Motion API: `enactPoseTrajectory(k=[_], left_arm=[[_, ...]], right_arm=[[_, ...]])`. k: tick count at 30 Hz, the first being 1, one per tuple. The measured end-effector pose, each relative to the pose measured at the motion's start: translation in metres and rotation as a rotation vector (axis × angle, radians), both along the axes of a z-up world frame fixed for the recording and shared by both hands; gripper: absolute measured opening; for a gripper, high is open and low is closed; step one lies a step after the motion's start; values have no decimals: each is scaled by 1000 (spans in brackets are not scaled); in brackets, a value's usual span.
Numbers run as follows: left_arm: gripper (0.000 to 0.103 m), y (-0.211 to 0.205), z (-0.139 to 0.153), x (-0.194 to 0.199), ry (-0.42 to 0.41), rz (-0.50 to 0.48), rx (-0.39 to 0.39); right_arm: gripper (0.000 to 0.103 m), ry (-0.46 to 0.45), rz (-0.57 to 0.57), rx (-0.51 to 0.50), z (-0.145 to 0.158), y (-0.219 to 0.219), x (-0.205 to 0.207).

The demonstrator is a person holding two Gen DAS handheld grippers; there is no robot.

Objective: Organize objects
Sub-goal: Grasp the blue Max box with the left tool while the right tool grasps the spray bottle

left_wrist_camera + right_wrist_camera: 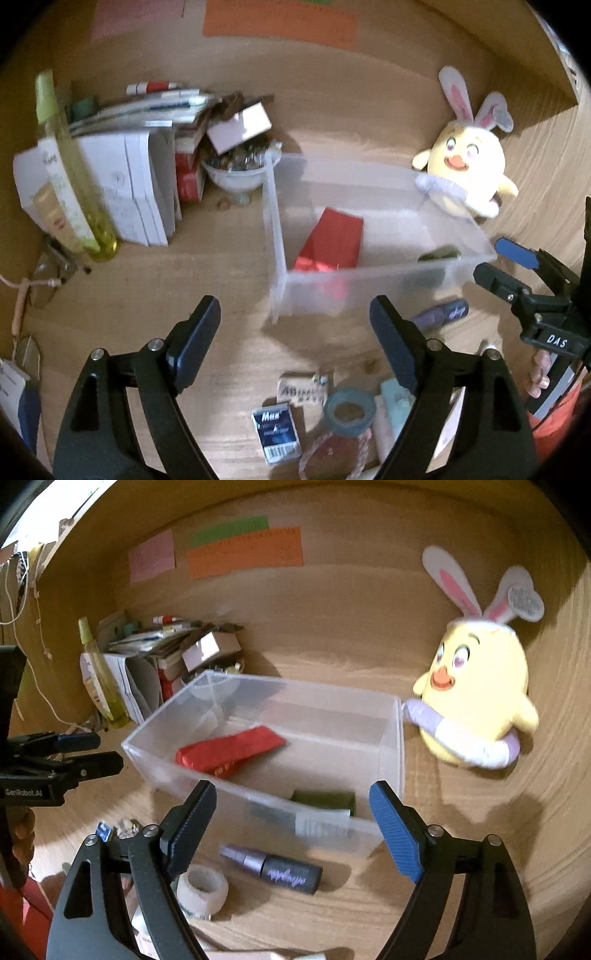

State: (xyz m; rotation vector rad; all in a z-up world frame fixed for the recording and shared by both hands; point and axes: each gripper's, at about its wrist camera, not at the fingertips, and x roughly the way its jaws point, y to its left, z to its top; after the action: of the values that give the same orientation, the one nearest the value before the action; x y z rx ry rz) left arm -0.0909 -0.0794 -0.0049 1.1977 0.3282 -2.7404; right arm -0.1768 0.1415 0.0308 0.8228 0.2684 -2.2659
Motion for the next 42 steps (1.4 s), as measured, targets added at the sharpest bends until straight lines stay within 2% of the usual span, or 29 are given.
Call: enactPoseTrajectory(k=[6,14,23,30,34,38,39,41,42], left_arm=[[83,-2,-22,17,-54,1,-4],[83,-15,-44,48,-104,38,42],[82,-6,-57,58,-137,1,50],[67,-5,-59,58,-130,1,40],[51,-5,-59,60,-123,-4,29],[36,-7,-59,60,-113,-4,18],[34,-8,-59,60,-112,-5,20],[27,-10,-60,60,-108,-11,33],[27,-10,-60,60,-106,-13,39]], right_arm=[[83,-35,-10,31,-17,8,5],[83,-73,-30,76,-33,17,5],[83,-91,-15,135,-46,5,-3],[81,-103,40,161,-52,-7,-5],[66,-135,72,177,-58,-14,-8],[55,-144,83,196,-62,-15,-8],[48,-148,87,201,-63,-15,-8],[46,-151,94,199,-63,-15,-7],[45,-148,95,200,-63,-14,-6]])
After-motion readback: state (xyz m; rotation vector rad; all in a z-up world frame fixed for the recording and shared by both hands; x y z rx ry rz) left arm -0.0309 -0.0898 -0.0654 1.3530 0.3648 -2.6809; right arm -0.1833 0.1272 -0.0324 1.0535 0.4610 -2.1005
